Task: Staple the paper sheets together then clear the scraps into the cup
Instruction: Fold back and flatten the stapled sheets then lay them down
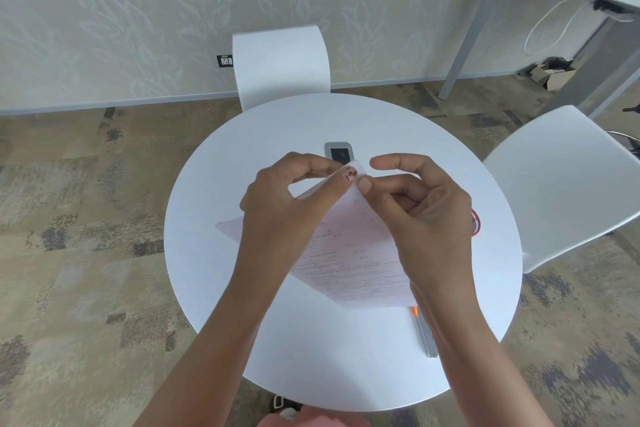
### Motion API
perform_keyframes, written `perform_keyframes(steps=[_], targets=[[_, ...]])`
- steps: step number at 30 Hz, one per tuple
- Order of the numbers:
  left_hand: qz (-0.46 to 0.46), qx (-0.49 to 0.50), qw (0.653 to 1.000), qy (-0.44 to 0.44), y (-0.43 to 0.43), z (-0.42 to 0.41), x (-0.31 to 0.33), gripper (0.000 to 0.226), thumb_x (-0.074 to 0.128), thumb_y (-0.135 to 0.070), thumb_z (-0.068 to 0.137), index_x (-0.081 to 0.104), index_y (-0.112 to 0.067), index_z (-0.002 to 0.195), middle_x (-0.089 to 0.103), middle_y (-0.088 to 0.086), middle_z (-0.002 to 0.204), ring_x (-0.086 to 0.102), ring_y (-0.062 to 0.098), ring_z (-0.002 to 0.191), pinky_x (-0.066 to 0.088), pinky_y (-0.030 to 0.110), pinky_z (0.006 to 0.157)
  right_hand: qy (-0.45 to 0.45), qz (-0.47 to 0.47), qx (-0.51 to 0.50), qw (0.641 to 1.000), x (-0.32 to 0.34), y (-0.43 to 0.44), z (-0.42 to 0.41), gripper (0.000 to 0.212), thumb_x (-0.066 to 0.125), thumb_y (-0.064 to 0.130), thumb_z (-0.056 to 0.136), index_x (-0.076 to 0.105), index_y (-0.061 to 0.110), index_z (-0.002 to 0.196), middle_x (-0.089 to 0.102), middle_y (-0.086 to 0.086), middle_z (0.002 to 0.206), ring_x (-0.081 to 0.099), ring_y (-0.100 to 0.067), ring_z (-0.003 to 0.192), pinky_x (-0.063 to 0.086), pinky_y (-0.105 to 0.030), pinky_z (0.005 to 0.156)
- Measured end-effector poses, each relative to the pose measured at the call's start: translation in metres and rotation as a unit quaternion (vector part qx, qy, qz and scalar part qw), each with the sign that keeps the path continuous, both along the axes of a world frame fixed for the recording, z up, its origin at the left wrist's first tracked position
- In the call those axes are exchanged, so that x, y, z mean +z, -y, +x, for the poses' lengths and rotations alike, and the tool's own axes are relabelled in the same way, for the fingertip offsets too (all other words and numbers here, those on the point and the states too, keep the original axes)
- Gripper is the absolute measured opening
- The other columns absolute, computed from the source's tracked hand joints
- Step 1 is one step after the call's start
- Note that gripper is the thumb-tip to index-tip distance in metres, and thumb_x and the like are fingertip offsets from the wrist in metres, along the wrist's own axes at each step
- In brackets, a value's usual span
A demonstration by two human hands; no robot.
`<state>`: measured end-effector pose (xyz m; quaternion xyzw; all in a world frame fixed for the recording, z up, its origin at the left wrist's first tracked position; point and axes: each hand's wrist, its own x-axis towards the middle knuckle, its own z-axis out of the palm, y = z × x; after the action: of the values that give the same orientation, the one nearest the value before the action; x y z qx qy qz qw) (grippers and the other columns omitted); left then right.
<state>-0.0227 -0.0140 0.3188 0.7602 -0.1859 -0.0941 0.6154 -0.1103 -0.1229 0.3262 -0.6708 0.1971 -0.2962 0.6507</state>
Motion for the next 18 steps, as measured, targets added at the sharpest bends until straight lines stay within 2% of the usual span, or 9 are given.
perform_keyframes(steps=[3, 6, 8, 10, 12, 13, 15, 18], targets=[[-0.006, 0.001, 1.000, -0.013, -0.001, 0.001, 0.000, 0.024, 0.072, -0.052, 0.069, 0.075, -0.033, 0.083, 0.073, -0.020, 0.092, 0.063, -0.003, 0.103, 0.043, 0.031, 0.099, -0.007, -0.007, -0.002, 1.000, -0.001, -0.001, 0.001, 0.019, 0.073, 0.009, 0.082, 0.065, 0.015, 0.098, 0.075, 0.000, 0.073, 0.070, -0.016, 0.071, 0.048, -0.018, 0.066], [-0.021, -0.005, 0.999, -0.023, -0.001, 0.002, -0.001, 0.011, 0.078, -0.038, 0.079, 0.076, -0.029, 0.084, 0.073, -0.016, 0.092, 0.064, -0.003, 0.099, 0.044, 0.024, 0.089, -0.013, -0.018, 0.009, 1.000, -0.001, -0.001, 0.000, 0.023, 0.072, 0.006, 0.082, 0.064, 0.015, 0.102, 0.075, -0.001, 0.075, 0.071, -0.017, 0.075, 0.050, -0.022, 0.071], [-0.024, -0.012, 0.999, -0.020, -0.001, 0.003, -0.002, 0.004, 0.073, -0.030, 0.086, 0.076, -0.026, 0.087, 0.074, -0.014, 0.092, 0.065, -0.003, 0.096, 0.044, 0.022, 0.086, -0.019, -0.033, 0.020, 0.999, -0.002, 0.000, -0.001, 0.028, 0.072, 0.002, 0.082, 0.064, 0.015, 0.105, 0.075, -0.002, 0.079, 0.071, -0.017, 0.078, 0.054, -0.028, 0.077], [-0.019, -0.026, 0.999, -0.021, -0.001, 0.005, -0.004, 0.009, 0.069, -0.034, 0.087, 0.075, -0.027, 0.088, 0.073, -0.015, 0.093, 0.065, -0.003, 0.094, 0.043, 0.022, 0.083, -0.027, -0.069, 0.015, 0.997, -0.003, -0.001, -0.002, 0.031, 0.073, 0.001, 0.080, 0.063, 0.017, 0.105, 0.075, -0.001, 0.080, 0.072, -0.016, 0.079, 0.056, -0.033, 0.081], [-0.015, -0.028, 0.999, -0.015, 0.000, 0.004, -0.006, 0.018, 0.063, -0.041, 0.083, 0.073, -0.030, 0.091, 0.072, -0.017, 0.096, 0.064, -0.003, 0.096, 0.047, 0.026, 0.086, -0.026, -0.098, -0.007, 0.995, -0.005, -0.003, -0.002, 0.033, 0.074, 0.002, 0.079, 0.062, 0.018, 0.104, 0.075, 0.001, 0.078, 0.072, -0.013, 0.079, 0.056, -0.032, 0.081], [-0.009, -0.017, 1.000, 0.004, 0.001, 0.003, -0.008, 0.018, 0.061, -0.042, 0.082, 0.072, -0.032, 0.093, 0.071, -0.018, 0.098, 0.063, -0.003, 0.099, 0.048, 0.032, 0.092, -0.021, -0.105, -0.020, 0.994, -0.006, -0.004, -0.001, 0.032, 0.074, 0.002, 0.078, 0.062, 0.018, 0.104, 0.075, 0.001, 0.078, 0.072, -0.013, 0.079, 0.056, -0.031, 0.081], [0.018, 0.048, 0.996, 0.079, 0.004, -0.003, -0.012, 0.014, 0.066, -0.040, 0.082, 0.068, -0.035, 0.095, 0.066, -0.022, 0.104, 0.057, -0.004, 0.106, 0.042, 0.043, 0.104, -0.014, -0.119, -0.056, 0.991, -0.008, -0.007, 0.001, 0.029, 0.074, 0.003, 0.079, 0.064, 0.019, 0.101, 0.074, 0.003, 0.079, 0.071, -0.011, 0.080, 0.055, -0.028, 0.082], [0.041, 0.142, 0.980, 0.131, 0.009, -0.012, -0.016, 0.020, 0.074, -0.032, 0.079, 0.061, -0.037, 0.094, 0.058, -0.021, 0.103, 0.055, -0.001, 0.104, 0.037, 0.046, 0.104, -0.014, -0.133, -0.105, 0.985, -0.014, -0.009, 0.008, 0.022, 0.075, 0.004, 0.079, 0.069, 0.021, 0.092, 0.074, 0.011, 0.084, 0.070, -0.004, 0.081, 0.056, -0.025, 0.083]])
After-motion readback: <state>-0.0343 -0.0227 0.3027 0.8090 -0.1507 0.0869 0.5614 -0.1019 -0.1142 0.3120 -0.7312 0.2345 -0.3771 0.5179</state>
